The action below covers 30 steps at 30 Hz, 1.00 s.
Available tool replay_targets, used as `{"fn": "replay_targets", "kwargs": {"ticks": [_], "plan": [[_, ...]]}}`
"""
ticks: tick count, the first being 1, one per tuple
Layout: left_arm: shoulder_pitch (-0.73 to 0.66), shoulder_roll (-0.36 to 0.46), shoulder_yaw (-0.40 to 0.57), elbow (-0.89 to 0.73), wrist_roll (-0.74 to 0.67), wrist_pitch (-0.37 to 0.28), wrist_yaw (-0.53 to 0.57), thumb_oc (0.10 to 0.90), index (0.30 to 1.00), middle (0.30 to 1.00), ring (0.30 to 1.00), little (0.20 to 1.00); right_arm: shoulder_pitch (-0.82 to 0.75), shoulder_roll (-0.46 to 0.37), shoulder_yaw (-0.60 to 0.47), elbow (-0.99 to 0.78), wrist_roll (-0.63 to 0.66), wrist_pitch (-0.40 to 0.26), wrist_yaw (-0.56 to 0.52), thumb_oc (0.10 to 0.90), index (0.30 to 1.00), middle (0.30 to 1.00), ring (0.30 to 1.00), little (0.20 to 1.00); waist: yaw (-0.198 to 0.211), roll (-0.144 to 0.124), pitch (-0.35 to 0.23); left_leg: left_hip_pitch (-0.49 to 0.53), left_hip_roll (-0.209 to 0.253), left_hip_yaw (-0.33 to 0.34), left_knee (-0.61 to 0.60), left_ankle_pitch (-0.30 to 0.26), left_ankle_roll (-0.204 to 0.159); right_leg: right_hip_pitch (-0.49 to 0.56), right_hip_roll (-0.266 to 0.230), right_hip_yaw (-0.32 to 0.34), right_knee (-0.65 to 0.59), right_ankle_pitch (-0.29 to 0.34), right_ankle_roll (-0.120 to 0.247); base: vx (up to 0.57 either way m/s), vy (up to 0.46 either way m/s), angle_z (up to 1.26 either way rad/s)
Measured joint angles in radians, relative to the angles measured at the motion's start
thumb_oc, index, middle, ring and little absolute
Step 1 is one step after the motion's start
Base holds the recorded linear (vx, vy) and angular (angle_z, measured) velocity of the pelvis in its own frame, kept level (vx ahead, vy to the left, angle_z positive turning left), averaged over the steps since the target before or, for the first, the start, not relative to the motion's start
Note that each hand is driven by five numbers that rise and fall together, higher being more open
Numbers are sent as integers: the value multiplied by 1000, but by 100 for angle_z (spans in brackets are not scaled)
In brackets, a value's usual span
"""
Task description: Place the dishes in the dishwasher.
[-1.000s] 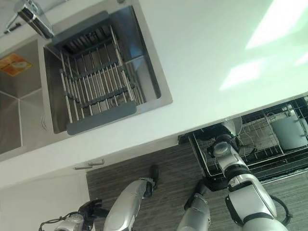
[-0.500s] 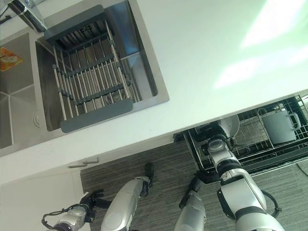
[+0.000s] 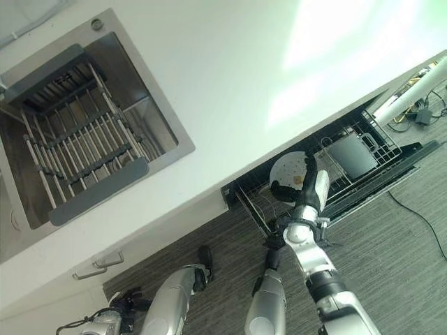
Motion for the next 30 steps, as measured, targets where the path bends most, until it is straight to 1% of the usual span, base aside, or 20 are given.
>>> {"fn": "replay_targets", "kwargs": {"ticks": [3,6,9,11,13,14,16,17,19,20,21,22,23,24,25,26,27,28,29,30], "plan": [[49,-1,19,13,-1,3,2,800,900,900,900,900,18,0,-8,3,-18,-44,-46,800,900,900,900,900,0,4,-3,36,-1,6,-15,-8,-12,32,1,4,-15,2,2,27,5,-9],[80,-41,31,20,-12,19,5,800,900,900,900,900,57,-6,-46,-54,-53,-107,-84,800,900,900,900,900,-2,28,-18,45,2,13,-17,-13,-16,35,3,9,-16,1,3,38,19,-6],[106,-74,51,16,-35,22,6,800,900,900,900,900,118,-4,-60,-122,-57,-145,-94,800,900,900,900,900,-2,34,-26,68,4,15,-22,-14,-17,55,5,9,-18,0,4,56,5,-3],[122,-77,56,9,-35,29,5,800,900,900,900,900,167,-3,-61,-165,-63,-174,-93,800,900,900,900,900,-2,23,-42,90,8,19,-31,-16,-21,70,8,10,-22,-3,8,77,-23,-7],[143,-75,76,10,-35,39,6,800,900,900,900,900,213,-4,-69,-208,-67,-205,-93,800,900,900,900,900,-8,5,-84,96,14,25,-33,-20,-27,71,14,14,-28,-6,10,73,-27,-14],[154,-74,94,10,-35,41,6,800,900,900,900,900,229,-4,-75,-236,-67,-215,-93,800,900,900,900,900,-11,-10,-98,109,19,32,-37,-22,-30,76,20,28,-31,-6,10,52,-20,-23],[166,-70,98,14,-35,44,6,800,900,900,900,900,249,-4,-96,-273,-94,-242,-96,800,900,900,900,900,-17,-33,-119,128,30,44,-37,-28,-36,87,28,35,-34,-6,9,72,-14,-24],[170,-63,98,20,-28,46,7,800,900,900,900,900,256,-6,-121,-294,-111,-273,-113,800,900,900,900,900,-35,-50,-140,130,35,46,-37,-30,-38,87,33,37,-34,-9,9,109,-23,-15],[171,-58,101,22,-20,57,7,800,900,900,900,900,284,-9,-163,-324,-139,-286,-140,800,900,900,900,900,-41,-57,-150,143,39,52,-39,-32,-41,91,36,42,-36,-10,10,59,-23,-11],[181,-59,114,23,-19,65,5,800,900,900,900,900,300,-13,-186,-332,-172,-290,-167,800,900,900,900,900,-39,-60,-153,163,40,61,-45,-33,-42,104,38,50,-40,-10,9,36,-37,-26],[204,-59,133,25,-17,67,0,800,900,900,900,900,326,-25,-220,-342,-235,-294,-253,800,900,900,900,900,-50,-64,-185,164,48,73,-45,-39,-46,102,47,63,-51,-10,10,77,-68,-27],[206,-56,139,31,2,66,-3,800,900,900,900,900,355,-42,-276,-341,-288,-294,-339,800,900,900,900,900,-58,-68,-198,166,52,74,-45,-41,-48,102,51,64,-52,-10,10,46,-65,-19],[205,-51,139,36,4,62,-5,800,900,900,900,900,398,-49,-341,-288,-300,-335,-395,800,900,900,900,900,-57,-71,-205,173,55,75,-47,-42,-50,107,54,66,-51,-11,9,52,-55,-3],[210,-46,139,42,4,61,-9,800,900,900,900,900,407,-48,-394,-230,-300,-359,-424,800,900,900,900,900,-55,-75,-212,181,57,74,-49,-42,-52,115,55,65,-50,-12,7,19,-31,-6],[223,-39,138,47,4,58,-14,800,900,900,900,900,417,-38,-450,-165,-277,-366,-452,800,900,900,900,900,-67,-81,-225,182,63,79,-49,-47,-56,116,60,67,-53,-14,5,78,-51,-9],[224,-29,139,60,3,58,-26,800,900,900,900,900,430,-34,-510,-80,-265,-401,-461,800,900,900,900,900,-67,-83,-236,184,68,79,-49,-48,-58,119,63,71,-52,-16,3,62,-52,-11],[229,-23,144,66,3,57,-25,800,900,900,900,900,453,-32,-546,-23,-226,-422,-459,800,900,900,900,900,-72,-84,-242,187,72,80,-49,-49,-60,120,64,72,-52,-18,1,69,-55,-5],[229,-14,143,77,3,57,-28,800,900,900,900,900,447,-27,-590,93,-145,-482,-446,800,900,900,900,900,-78,-85,-243,196,76,78,-50,-51,-63,133,68,68,-52,-22,1,22,-43,0],[230,-9,139,81,2,57,-31,800,900,900,900,900,448,-21,-614,162,-75,-494,-436,800,900,900,900,900,-80,-83,-248,198,78,75,-50,-52,-65,137,70,65,-52,-25,-1,4,-40,2],[232,-4,133,82,2,57,-41,800,900,900,900,900,446,-8,-652,243,49,-501,-424,800,900,900,900,900,-83,-78,-258,196,82,74,-50,-53,-67,134,73,64,-49,-31,1,-8,-35,1]]}}
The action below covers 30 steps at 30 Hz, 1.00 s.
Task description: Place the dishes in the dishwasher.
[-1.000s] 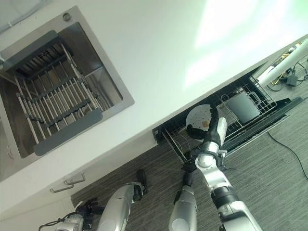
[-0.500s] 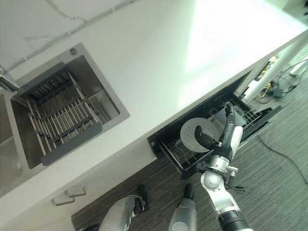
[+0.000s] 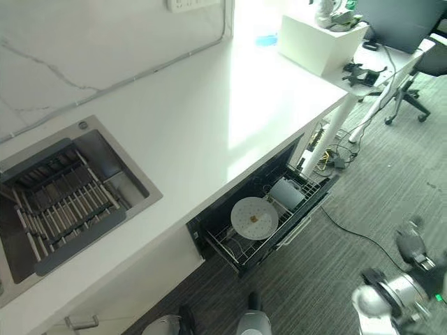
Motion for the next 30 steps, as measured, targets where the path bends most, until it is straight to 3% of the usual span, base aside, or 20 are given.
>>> {"fn": "replay_targets", "kwargs": {"ticks": [2,4,8,9,12,14,16,18,20,23,25,26,29,30], "plan": [[-5,9,-32,0,-1,0,-5,800,900,900,900,900,2,53,-36,165,176,-10,59,800,900,900,900,900,-2,15,-9,-9,7,-5,0,-4,2,-4,7,-2,1,-5,4,-53,-32,-1],[-15,9,-72,0,-3,1,-5,800,900,900,900,900,-3,102,0,210,259,-5,108,800,900,900,900,900,-2,29,-16,-32,5,-9,2,-2,2,-26,6,-2,6,-4,3,-47,-10,2],[-37,6,-86,-3,-33,6,-3,800,900,900,900,900,-47,149,131,242,311,30,231,800,900,900,900,900,13,57,-20,-55,2,-23,16,4,6,-42,1,-12,16,-1,0,13,14,14],[-47,8,-127,-4,-40,7,16,800,900,900,900,900,-121,144,228,322,340,56,266,800,900,900,900,900,31,58,-17,-64,-2,-36,16,4,5,-36,-3,-30,16,-2,0,37,26,24],[-45,-10,-133,-5,-41,9,21,800,900,900,900,900,-177,139,350,319,215,160,286,800,900,900,900,900,74,62,-17,-73,-10,-50,16,11,7,-41,-10,-43,22,-5,2,34,36,20],[-34,-18,-137,-6,-41,8,21,800,900,900,900,900,-227,95,488,308,80,268,287,800,900,900,900,900,87,61,-15,-85,-23,-64,15,14,12,-35,-24,-66,23,-8,8,1,51,32],[-36,-18,-137,-13,-42,8,21,800,900,900,900,900,-269,70,525,300,8,309,307,800,900,900,900,900,114,68,-9,-89,-36,-72,15,19,21,-35,-36,-78,25,-9,9,3,49,28],[-39,-11,-135,-24,-42,7,22,800,900,900,900,900,-317,40,543,305,-18,365,330,800,900,900,900,900,141,60,17,-97,-53,-84,15,22,27,-32,-51,-90,33,-9,9,39,33,26],[-41,6,-134,-19,-41,8,21,800,900,900,900,900,-333,8,550,313,-14,415,414,800,900,900,900,900,138,34,36,-111,-67,-104,18,21,38,-29,-55,-114,31,-9,8,-6,16,31],[-73,34,-134,-24,-41,6,20,800,900,900,900,900,-376,-27,547,311,18,441,484,800,900,900,900,900,143,38,76,-156,-73,-139,45,29,44,-33,-51,-143,29,-9,6,-92,-34,36],[-148,63,-142,-47,-40,4,21,800,900,900,900,900,-422,-87,557,318,36,462,527,800,900,900,900,900,167,55,145,-191,-67,-184,79,34,39,-34,-31,-167,35,-20,-9,-121,-76,45],[-189,77,-143,-62,-41,0,23,800,900,900,900,900,-470,-109,553,329,62,466,524,800,900,900,900,900,187,63,202,-195,-66,-195,89,38,38,-46,-34,-168,71,-26,-13,-57,-135,23],[-256,110,-128,-59,-40,9,29,800,900,900,900,900,-607,-130,562,352,69,462,535,800,900,900,900,900,203,42,289,-217,-68,-193,117,37,39,-149,-72,-136,271,-130,-64,7,-67,4],[-265,109,-124,-65,-40,7,32,800,900,900,900,900,-619,-132,562,350,70,454,536,800,900,900,900,900,220,47,294,-223,-68,-199,125,38,37,-162,-72,-133,298,-142,-49,-14,2,6]]}}
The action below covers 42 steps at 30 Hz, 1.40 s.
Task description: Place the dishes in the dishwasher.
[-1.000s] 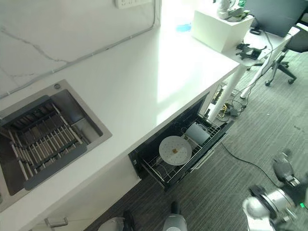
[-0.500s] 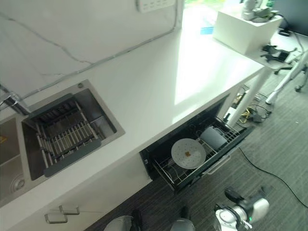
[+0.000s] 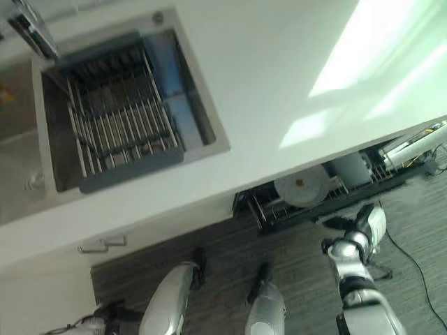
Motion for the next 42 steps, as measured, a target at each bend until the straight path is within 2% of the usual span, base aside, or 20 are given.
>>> {"fn": "replay_targets", "kwargs": {"ticks": [4,7,12,16,19,23,24,26,28,30,31,33,34,35,37,38,42], "plan": [[6,-19,2,16,1,17,0,800,900,900,900,900,-93,-7,8,3,2,3,19,800,900,900,900,900,22,17,10,-21,2,-25,20,3,-12,-24,-2,-8,47,-17,11,-5,34,11],[34,-23,9,23,1,21,-9,800,900,900,900,900,-114,-14,6,1,-8,3,37,800,900,900,900,900,36,17,10,-23,-1,-27,21,6,-17,-27,-2,-11,69,-31,2,5,27,8],[39,-22,47,60,10,5,-15,800,900,900,900,900,-139,-25,11,4,-7,43,43,800,900,900,900,900,55,17,10,-26,-3,-43,30,10,-24,-14,-1,-39,78,-42,-1,12,-4,8],[35,-19,56,60,-1,-6,-111,800,900,900,900,900,-142,-42,29,7,-6,63,65,800,900,900,900,900,56,16,10,-30,-1,-58,18,14,-30,-12,2,-56,67,-40,-4,-17,-4,9],[35,-22,65,59,-1,-21,-182,800,900,900,900,900,-153,-48,39,7,-6,83,76,800,900,900,900,900,58,15,10,-32,3,-80,-12,40,-41,-9,14,-73,53,-35,-8,-26,-61,11],[36,-23,116,78,0,-35,-213,800,900,900,900,900,-152,-50,89,7,-8,88,97,800,900,900,900,900,63,12,12,-3,22,-86,-68,74,-54,10,36,-87,21,-24,-23,-5,-23,2],[39,-21,118,88,43,-89,-207,800,900,900,900,900,-130,-37,100,-5,-20,82,115,800,900,900,900,900,57,11,12,27,33,-85,-96,87,-61,36,49,-87,-4,-18,-30,-10,66,-5],[35,-16,104,90,46,-145,-204,800,900,900,900,900,-92,-19,127,-35,-30,71,123,800,900,900,900,900,49,12,11,64,52,-79,-119,92,-68,68,66,-81,-35,-9,-35,-64,82,-12],[33,-10,104,48,40,-206,-196,800,900,900,900,900,18,1,124,-127,-29,7,157,800,900,900,900,900,48,16,8,83,75,-80,-128,96,-69,108,100,-91,-92,18,-45,-36,44,-9],[23,-9,103,-10,42,-246,-179,800,900,900,900,900,93,59,117,-172,-28,-44,165,800,900,900,900,900,22,16,7,93,89,-79,-126,89,-74,132,118,-91,-126,29,-46,-17,71,-6],[7,-9,81,-61,72,-244,-155,800,900,900,900,900,138,84,81,-209,-28,-68,172,800,900,900,900,900,9,27,0,96,91,-78,-128,88,-73,144,122,-92,-145,41,-44,-25,108,-3],[-2,3,40,-127,216,-244,-85,800,900,900,900,900,235,88,64,-241,-30,-95,211,800,900,900,900,900,-12,42,-24,117,89,-66,-143,86,-73,170,124,-90,-186,58,-35,-30,103,-5],[2,18,11,-140,267,-241,-57,800,900,900,900,900,262,90,70,-241,-33,-89,232,800,900,900,900,900,-22,44,-45,117,90,-56,-148,85,-71,172,124,-87,-201,64,-34,-51,120,-26],[12,49,-22,-143,338,-234,-4,800,900,900,900,900,286,93,93,-201,-38,-45,259,800,900,900,900,900,-57,47,-85,119,89,-40,-156,80,-68,175,127,-70,-232,85,-27,-60,127,-36],[16,78,-49,-103,371,-169,14,800,900,900,900,900,343,81,87,-144,-53,-35,276,800,900,900,900,900,-125,63,-99,129,85,-2,-156,76,-63,177,122,-47,-254,112,-13,-77,101,-42],[28,79,-43,-90,372,-150,33,800,900,900,900,900,373,79,83,-133,-55,-32,277,800,900,900,900,900,-145,62,-99,139,86,6,-161,75,-61,177,121,-32,-258,115,-10,-79,71,-35],[52,100,24,-69,351,-129,53,800,900,900,900,900,471,70,22,-82,-67,-38,289,800,900,900,900,900,-177,63,-113,172,89,41,-194,72,-64,174,121,2,-263,117,-17,-47,43,-25]]}}
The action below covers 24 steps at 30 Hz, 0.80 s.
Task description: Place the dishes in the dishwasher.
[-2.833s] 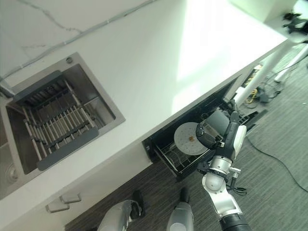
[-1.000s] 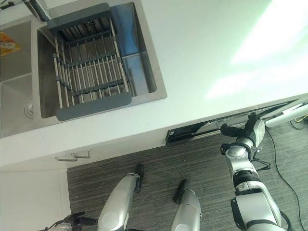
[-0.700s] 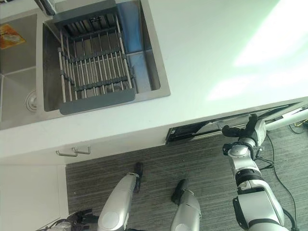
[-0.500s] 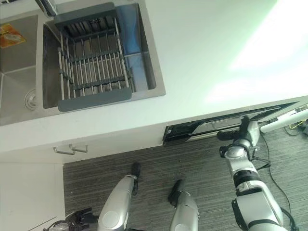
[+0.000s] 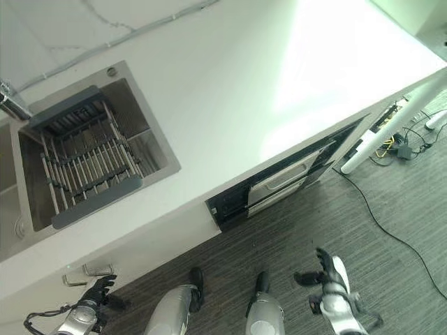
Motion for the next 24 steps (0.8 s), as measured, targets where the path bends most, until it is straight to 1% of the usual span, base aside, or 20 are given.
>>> {"fn": "replay_targets", "kwargs": {"ticks": [1,2,3,4,5,8,10,11,12,14,18,20,21,22,24], "plan": [[6,0,10,0,0,-1,0,800,900,900,900,900,7,0,-5,5,-10,0,4,800,900,900,900,900,-2,-3,-8,1,1,8,-5,1,-1,-2,0,6,1,-1,1,-13,33,-19],[14,0,18,-1,-25,-2,-12,800,900,900,900,900,33,5,-12,5,-19,-3,8,800,900,900,900,900,-9,-10,-40,2,1,19,-13,2,-3,-20,-2,18,1,-6,6,-6,33,-15],[31,-1,18,-1,-51,-4,-27,800,900,900,900,900,33,15,-16,6,-27,-8,9,800,900,900,900,900,-7,-17,-68,0,0,27,-25,6,-4,-27,-3,22,3,-6,6,4,20,-15],[41,-3,18,1,-80,-3,-28,800,900,900,900,900,35,23,-17,7,-28,-11,13,800,900,900,900,900,-17,-27,-84,9,0,32,-33,10,-4,-30,-4,28,4,-6,6,14,16,-12],[45,-8,21,2,-91,1,-23,800,900,900,900,900,37,32,-20,12,-28,-22,15,800,900,900,900,900,-14,-34,-91,16,0,38,-39,12,-4,-27,-4,33,4,-6,7,19,6,-13],[63,-11,24,3,-116,6,-38,800,900,900,900,900,38,72,-29,22,-29,-29,21,800,900,900,900,900,-11,-55,-125,20,0,48,-44,13,-5,-34,-6,42,7,-6,7,27,-6,-6],[69,-16,27,3,-118,24,-44,800,900,900,900,900,49,104,-30,42,-31,-33,27,800,900,900,900,900,-10,-64,-146,24,-1,51,-45,15,-6,-33,-7,43,7,-6,7,43,-10,-3],[76,-18,29,3,-121,25,-45,800,900,900,900,900,56,119,-29,46,-31,-34,28,800,900,900,900,900,-8,-67,-155,28,-1,56,-45,16,-6,-32,-8,46,7,-7,7,38,-21,-10],[86,-22,34,3,-158,31,-47,800,900,900,900,900,64,137,-29,56,-35,-34,30,800,900,900,900,900,-8,-72,-164,39,-1,64,-48,16,-6,-26,-9,49,6,-8,9,24,-41,-12],[97,-31,47,4,-160,42,-49,800,900,900,900,900,72,154,-29,86,-69,-36,40,800,900,900,900,900,-8,-78,-184,43,-1,72,-53,15,-5,-26,-11,51,4,-7,11,13,-58,-9],[102,-37,64,31,-268,46,-74,800,900,900,900,900,80,180,-27,135,-70,-35,50,800,900,900,900,900,-8,-89,-202,52,2,77,-61,16,-7,-25,-8,53,2,-9,12,3,-57,-5],[100,-41,49,38,-277,59,-163,800,900,900,900,900,80,182,-26,134,-70,-35,53,800,900,900,900,900,-10,-94,-204,52,2,79,-60,16,-7,-25,-8,56,2,-8,12,6,-36,-4],[99,-58,30,38,-284,63,-208,800,900,900,900,900,79,184,-24,134,-70,-35,53,800,900,900,900,900,-12,-101,-210,52,2,82,-60,16,-7,-26,-8,60,2,-8,12,11,-28,-9],[98,-93,9,39,-308,65,-246,800,900,900,900,900,78,192,-24,134,-70,-35,53,800,900,900,900,900,-14,-113,-218,54,4,86,-60,16,-7,-28,-6,65,2,-8,12,19,-25,-11],[85,-125,1,39,-313,65,-270,800,900,900,900,900,79,208,-14,134,-70,-35,53,800,900,900,900,900,-16,-138,-233,57,10,89,-60,14,-9,-31,-1,67,0,-8,12,26,-17,-9]]}}
